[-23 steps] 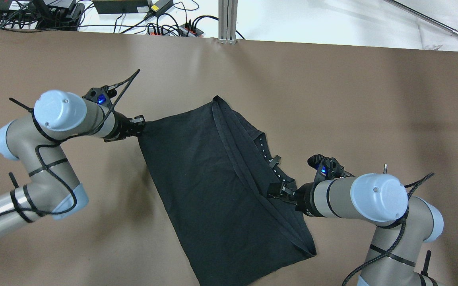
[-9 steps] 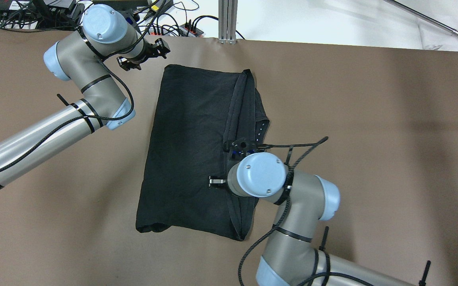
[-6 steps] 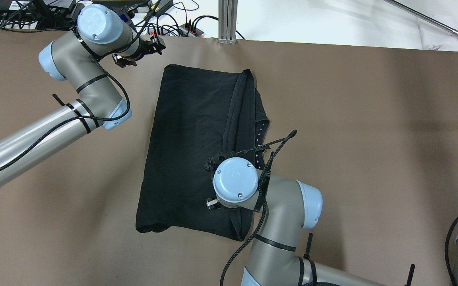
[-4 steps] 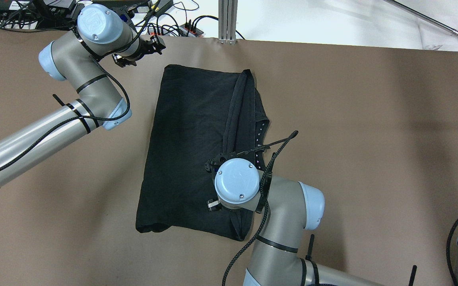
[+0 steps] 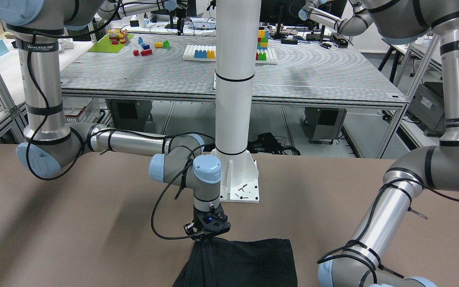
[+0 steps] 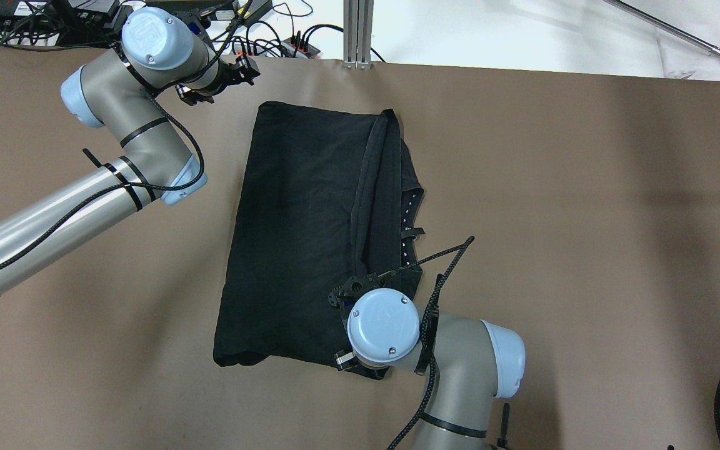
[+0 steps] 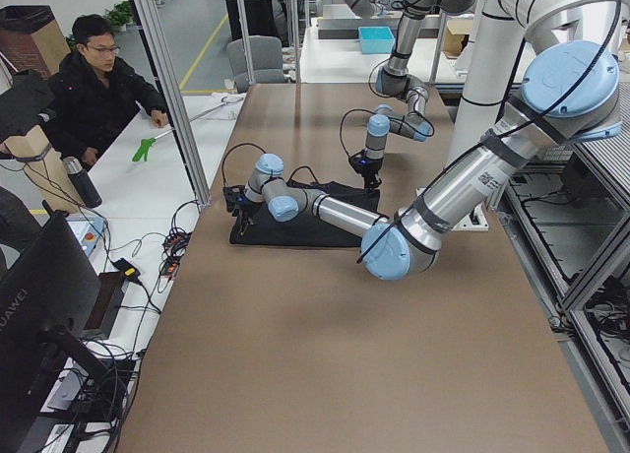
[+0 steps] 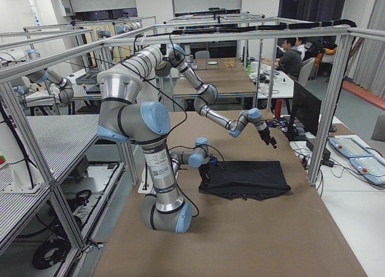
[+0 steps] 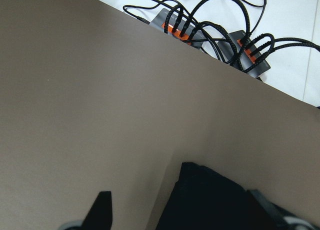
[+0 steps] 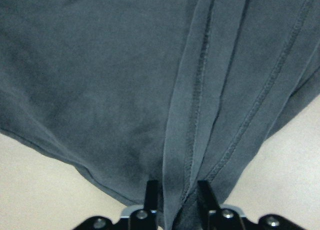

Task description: Fold clothes

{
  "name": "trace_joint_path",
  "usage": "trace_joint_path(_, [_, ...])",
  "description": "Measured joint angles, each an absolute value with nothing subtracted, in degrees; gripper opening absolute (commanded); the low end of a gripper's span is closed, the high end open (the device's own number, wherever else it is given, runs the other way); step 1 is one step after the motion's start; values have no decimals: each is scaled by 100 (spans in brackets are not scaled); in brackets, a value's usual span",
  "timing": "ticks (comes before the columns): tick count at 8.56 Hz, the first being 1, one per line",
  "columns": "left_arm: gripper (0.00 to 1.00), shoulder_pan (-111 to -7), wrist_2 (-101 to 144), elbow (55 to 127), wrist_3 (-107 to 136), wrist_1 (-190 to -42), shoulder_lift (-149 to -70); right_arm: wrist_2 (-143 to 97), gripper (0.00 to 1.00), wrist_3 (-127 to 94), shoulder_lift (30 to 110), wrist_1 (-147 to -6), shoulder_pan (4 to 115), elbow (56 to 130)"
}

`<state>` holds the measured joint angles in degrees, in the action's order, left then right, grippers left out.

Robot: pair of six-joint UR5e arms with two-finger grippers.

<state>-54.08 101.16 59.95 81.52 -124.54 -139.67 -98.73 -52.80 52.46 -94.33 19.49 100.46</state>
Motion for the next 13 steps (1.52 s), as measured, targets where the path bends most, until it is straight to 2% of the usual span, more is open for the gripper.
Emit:
trace_joint_path(3, [94,-5399,10116,6004,8156,-12454,-13958,-9863,32,-5307,5125,-9424,1920,9895])
trace_joint_path(6, [94,-5386,10116,6003,8156,-12454,-13953,-9854,31,-5308,5123,-9422,1909,9849])
trace_joint_path(8, [94,-5381,10116,6003,8156,-12454,-13949,-9853,15,-5306,5130,-9422,1908,9845])
trace_joint_path(9, [94,-5378,10117,6003,8156,-12454,-13940,-9853,0,-5304,5132,-9422,1908,9844])
trace_joint_path(13, [94,-5362,10118,6003,8150,-12469,-13862,-9872,0,-5227,5144,-9408,1957,9843])
